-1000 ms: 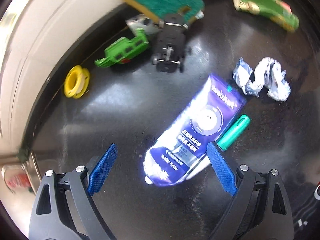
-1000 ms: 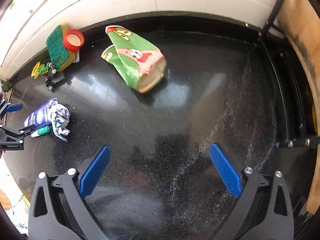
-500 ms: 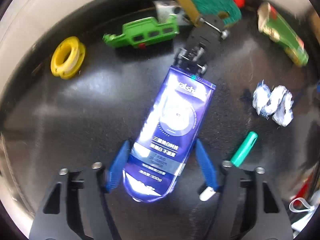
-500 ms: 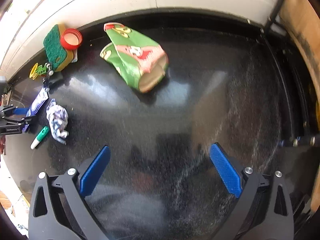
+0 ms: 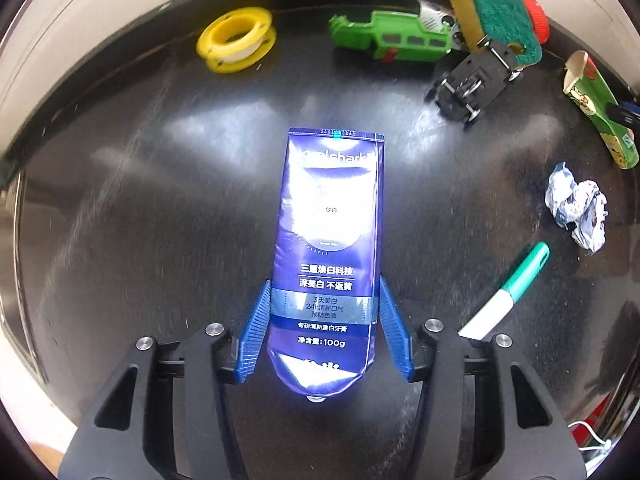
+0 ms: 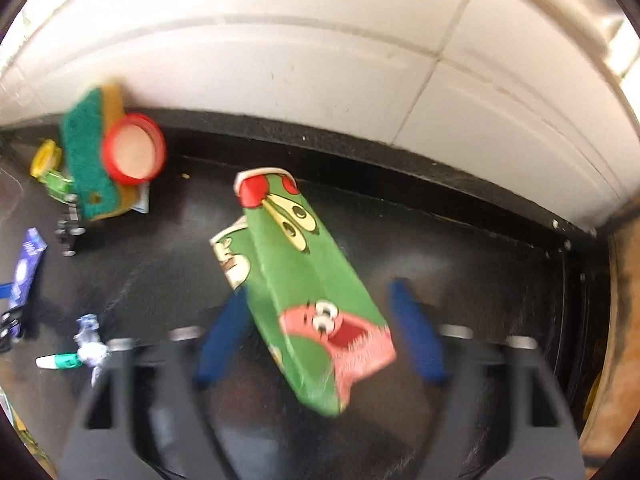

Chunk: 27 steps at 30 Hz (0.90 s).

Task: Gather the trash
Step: 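Grasp the blue toothpaste tube with the left tool while the right tool grasps the green snack bag, then carry the tube and snack bag over the bin and open both tools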

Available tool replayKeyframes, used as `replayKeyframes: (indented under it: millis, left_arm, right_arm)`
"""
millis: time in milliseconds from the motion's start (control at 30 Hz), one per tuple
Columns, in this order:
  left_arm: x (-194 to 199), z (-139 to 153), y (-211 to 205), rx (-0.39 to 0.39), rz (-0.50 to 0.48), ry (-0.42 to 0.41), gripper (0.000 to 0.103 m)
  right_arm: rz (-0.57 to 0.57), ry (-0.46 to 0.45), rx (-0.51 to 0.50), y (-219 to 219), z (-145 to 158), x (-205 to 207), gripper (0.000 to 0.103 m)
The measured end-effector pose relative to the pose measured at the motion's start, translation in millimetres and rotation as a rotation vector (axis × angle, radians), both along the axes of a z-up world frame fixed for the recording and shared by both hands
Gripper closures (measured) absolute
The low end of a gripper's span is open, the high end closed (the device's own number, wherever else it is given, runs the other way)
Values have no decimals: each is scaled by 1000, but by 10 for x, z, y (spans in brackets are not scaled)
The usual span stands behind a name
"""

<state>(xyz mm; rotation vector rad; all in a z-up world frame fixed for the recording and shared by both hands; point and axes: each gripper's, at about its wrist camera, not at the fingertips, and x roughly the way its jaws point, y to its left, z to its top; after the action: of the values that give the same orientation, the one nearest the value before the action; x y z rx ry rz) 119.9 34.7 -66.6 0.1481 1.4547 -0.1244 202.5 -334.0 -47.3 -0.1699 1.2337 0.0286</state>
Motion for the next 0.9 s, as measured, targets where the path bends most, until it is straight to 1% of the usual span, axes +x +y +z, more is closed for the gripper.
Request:
replayKeyframes:
  millis: [33, 133, 167, 333, 467, 500, 567, 633, 700, 733, 767, 800, 900]
  left_arm:
    - [-35, 17, 49, -2, 14, -1, 52]
    - [-150, 95, 199, -14, 42, -10, 52]
    - [-235, 137, 196, -13, 48, -17, 52]
    - [-413, 320, 441, -26, 117, -59, 52]
    - [-569, 550, 713, -21, 160, -96, 52]
    - [-669, 534, 642, -18, 170, -103, 52]
    - [-760, 622, 748, -19, 202, -120, 52]
    - [-863, 728, 839, -19, 235, -137, 52]
    - [-937, 751, 896, -23, 275, -148, 52]
    - [-1035, 786, 980, -24, 302, -155, 52]
    - [-1125, 820, 1084, -25, 329, -160, 52]
    - [-1176, 789, 1141, -24, 355, -167, 52]
    - [-1504, 784, 1492, -16, 461, -182, 52]
  right_arm:
    - [-1, -10, -5, 4, -5, 27, 59]
    - [-7, 6, 68, 20, 50, 92, 70]
    - [-3, 9, 84, 31, 65, 93, 94]
    - [7, -46, 137, 159, 308, 34, 93]
    - [37, -119, 178, 296, 655, -29, 93]
    - [48, -133, 191, 364, 743, -57, 93]
    - [91, -153, 228, 538, 913, -131, 93]
    - [160, -159, 245, 821, 1039, -219, 93]
    - [250, -160, 257, 1264, 1106, -308, 93]
    - [295, -156, 265, 1513, 1125, -356, 93]
    - [330, -152, 270, 1697, 1133, -409, 93]
    - [380, -144, 274, 1963, 1134, -498, 93]
    - [513, -113, 282, 2687, 1095, -808, 93]
